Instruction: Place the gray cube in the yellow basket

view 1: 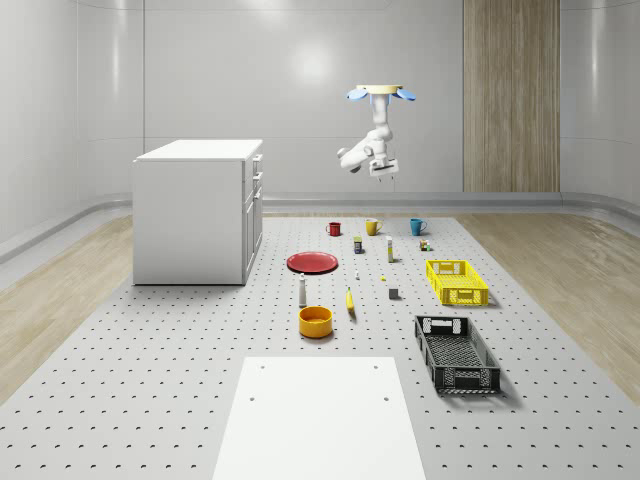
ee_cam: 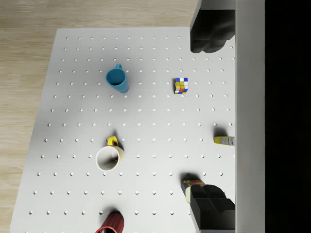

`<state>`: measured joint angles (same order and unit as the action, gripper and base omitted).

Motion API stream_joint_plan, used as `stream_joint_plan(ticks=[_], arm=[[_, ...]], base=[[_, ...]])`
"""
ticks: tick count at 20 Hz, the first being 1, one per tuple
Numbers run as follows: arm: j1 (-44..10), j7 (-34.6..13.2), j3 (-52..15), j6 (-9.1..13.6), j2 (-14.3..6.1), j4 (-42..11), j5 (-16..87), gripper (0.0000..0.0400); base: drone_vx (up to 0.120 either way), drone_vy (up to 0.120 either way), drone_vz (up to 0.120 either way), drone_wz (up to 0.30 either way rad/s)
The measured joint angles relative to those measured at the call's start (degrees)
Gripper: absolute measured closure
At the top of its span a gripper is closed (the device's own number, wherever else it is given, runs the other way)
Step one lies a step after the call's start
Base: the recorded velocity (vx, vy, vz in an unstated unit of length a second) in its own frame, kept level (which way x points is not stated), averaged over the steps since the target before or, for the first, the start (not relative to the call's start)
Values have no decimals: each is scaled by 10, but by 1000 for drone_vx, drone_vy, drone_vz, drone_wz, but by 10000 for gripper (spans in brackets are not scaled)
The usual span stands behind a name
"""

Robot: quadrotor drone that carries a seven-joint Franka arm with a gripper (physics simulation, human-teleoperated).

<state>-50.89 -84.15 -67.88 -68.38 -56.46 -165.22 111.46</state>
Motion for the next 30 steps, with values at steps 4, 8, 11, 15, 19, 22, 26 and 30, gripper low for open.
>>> stream_joint_plan(ticks=[4,8,11,15,19,22,26,30], arm=[[-43,-28,-21,14,-19,-5,18,0],[-67,-45,-33,16,-36,-7,22,0],[-78,-53,-40,13,-46,-7,21,0],[-88,-61,-46,5,-60,-7,16,0],[-95,-67,-52,-4,-73,-6,11,0],[-100,-71,-55,-11,-82,-5,6,0],[-104,-76,-60,-22,-94,-4,0,0],[-109,-80,-63,-32,-105,-4,-6,0]], base=[[120,0,0,0],[120,0,0,0],[120,0,-27,0],[120,0,-120,0],[120,0,-120,0],[120,0,-120,0],[120,0,-120,0],[120,0,-120,0]])
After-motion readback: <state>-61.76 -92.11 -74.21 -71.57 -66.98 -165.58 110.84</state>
